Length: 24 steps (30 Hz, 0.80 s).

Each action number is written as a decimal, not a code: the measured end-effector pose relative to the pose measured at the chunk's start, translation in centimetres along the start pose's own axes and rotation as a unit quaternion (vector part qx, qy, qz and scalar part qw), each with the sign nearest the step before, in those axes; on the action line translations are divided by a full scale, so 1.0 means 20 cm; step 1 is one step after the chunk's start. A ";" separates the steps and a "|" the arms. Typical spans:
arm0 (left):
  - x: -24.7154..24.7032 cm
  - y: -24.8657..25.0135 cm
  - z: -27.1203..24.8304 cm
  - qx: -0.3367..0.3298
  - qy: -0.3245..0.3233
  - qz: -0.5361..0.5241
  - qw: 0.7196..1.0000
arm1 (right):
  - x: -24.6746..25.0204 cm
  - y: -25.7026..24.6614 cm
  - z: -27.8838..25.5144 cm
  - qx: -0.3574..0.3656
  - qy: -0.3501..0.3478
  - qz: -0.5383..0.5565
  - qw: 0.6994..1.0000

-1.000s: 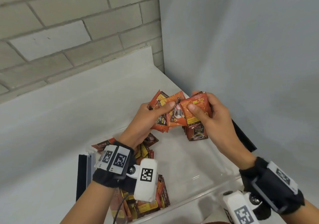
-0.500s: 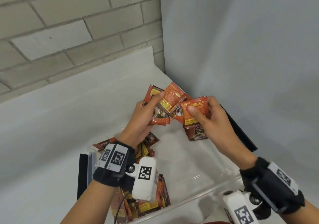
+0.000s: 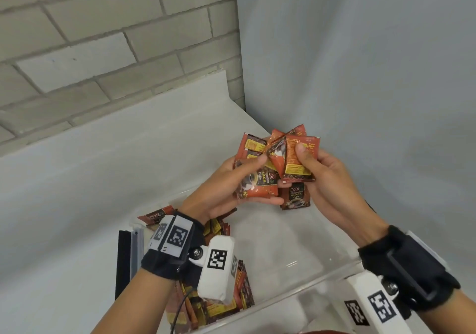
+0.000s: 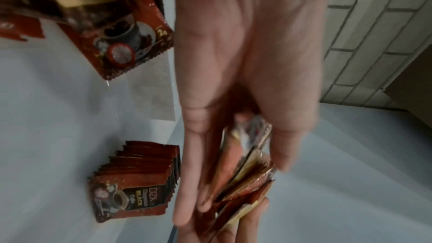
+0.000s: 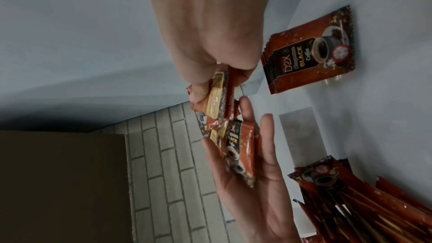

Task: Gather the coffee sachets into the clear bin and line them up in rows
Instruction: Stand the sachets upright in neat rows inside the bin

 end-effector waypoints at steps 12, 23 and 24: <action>0.02 0.00 -0.01 0.003 -0.017 0.079 0.997 | -0.01 -0.03 -0.01 0.034 -0.009 0.024 0.999; 0.05 0.02 0.00 0.002 0.040 0.112 0.993 | -0.03 0.02 0.00 0.017 -0.032 -0.058 0.998; 0.05 0.02 0.00 0.000 0.039 0.124 0.991 | -0.03 0.02 0.00 0.018 -0.030 -0.066 0.997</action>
Point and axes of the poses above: each hand's wrist, its own z-axis towards the middle knuckle, its own x-axis out of the back of the hand, y = z × x, the point moved 6 cm from there along z, towards the middle knuckle, and after that the axes turned 15 degrees about -x, right-handed, at the moved point
